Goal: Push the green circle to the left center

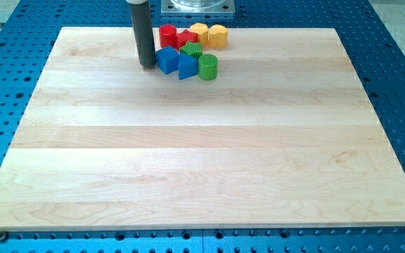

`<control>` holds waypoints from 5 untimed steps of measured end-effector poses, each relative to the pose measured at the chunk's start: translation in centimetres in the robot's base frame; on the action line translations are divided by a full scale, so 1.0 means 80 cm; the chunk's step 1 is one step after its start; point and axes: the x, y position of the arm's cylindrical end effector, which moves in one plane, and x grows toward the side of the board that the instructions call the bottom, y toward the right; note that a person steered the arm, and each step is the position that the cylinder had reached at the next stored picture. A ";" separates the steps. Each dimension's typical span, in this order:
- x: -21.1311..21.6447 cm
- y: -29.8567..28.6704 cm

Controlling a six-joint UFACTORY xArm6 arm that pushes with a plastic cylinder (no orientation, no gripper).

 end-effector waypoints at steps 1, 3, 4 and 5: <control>0.021 0.000; 0.067 -0.019; 0.146 0.053; 0.132 0.215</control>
